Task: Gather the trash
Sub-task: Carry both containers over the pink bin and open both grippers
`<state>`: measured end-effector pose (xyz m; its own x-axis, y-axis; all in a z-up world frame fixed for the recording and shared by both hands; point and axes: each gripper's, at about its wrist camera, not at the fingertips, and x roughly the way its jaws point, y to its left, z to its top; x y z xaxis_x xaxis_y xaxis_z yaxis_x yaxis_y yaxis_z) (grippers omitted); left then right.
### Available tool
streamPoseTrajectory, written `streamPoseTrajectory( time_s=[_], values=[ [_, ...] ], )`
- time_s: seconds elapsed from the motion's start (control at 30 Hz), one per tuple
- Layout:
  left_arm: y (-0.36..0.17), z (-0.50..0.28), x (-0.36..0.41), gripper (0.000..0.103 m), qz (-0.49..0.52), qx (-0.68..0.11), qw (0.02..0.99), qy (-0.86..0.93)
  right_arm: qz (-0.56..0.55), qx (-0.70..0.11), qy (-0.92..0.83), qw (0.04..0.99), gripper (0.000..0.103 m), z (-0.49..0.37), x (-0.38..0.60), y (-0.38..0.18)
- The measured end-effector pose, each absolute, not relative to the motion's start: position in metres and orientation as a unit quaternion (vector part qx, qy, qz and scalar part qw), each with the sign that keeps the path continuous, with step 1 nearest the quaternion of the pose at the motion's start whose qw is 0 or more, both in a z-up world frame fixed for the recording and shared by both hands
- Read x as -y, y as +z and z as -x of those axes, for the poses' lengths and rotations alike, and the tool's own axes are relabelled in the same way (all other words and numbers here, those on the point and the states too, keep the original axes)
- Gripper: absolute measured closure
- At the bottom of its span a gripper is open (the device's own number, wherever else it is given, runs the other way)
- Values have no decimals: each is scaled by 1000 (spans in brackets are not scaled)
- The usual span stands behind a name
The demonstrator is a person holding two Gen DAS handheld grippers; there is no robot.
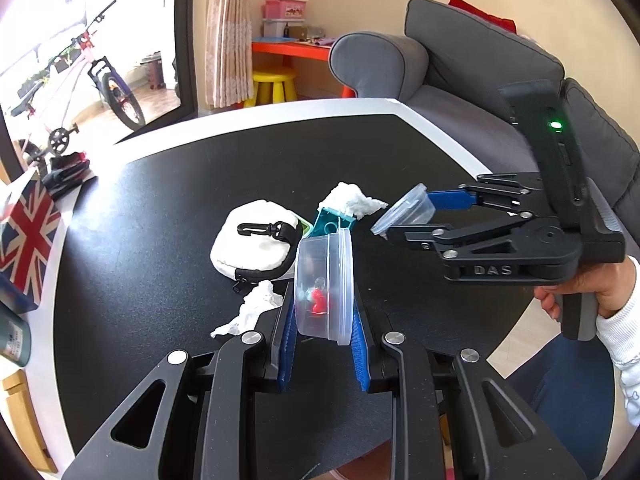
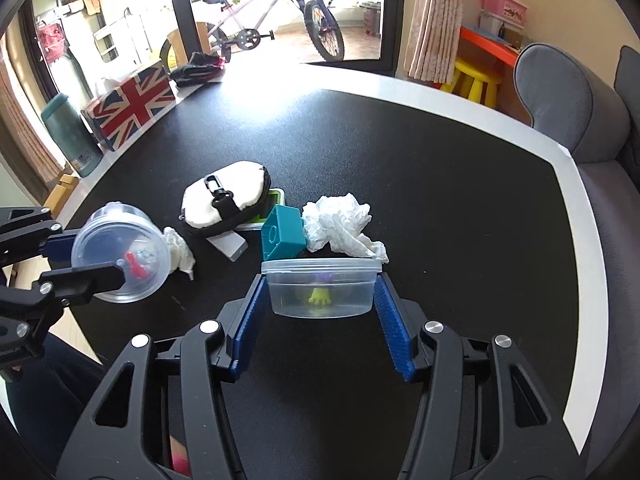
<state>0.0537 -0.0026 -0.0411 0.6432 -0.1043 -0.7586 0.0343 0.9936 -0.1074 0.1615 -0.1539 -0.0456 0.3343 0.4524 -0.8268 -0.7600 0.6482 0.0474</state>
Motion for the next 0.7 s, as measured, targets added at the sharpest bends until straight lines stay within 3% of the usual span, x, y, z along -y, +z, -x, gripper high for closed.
streamPoseTrajectory(
  time_s=[0.37, 0.7],
  values=[
    [-20, -19, 23, 79, 24, -408, 912, -37, 158, -407, 394, 809, 48, -95, 205, -4],
    [-20, 22, 45, 79, 12, -413, 910, -39, 159, -404, 399, 808, 48, -35, 241, 0]
  ],
)
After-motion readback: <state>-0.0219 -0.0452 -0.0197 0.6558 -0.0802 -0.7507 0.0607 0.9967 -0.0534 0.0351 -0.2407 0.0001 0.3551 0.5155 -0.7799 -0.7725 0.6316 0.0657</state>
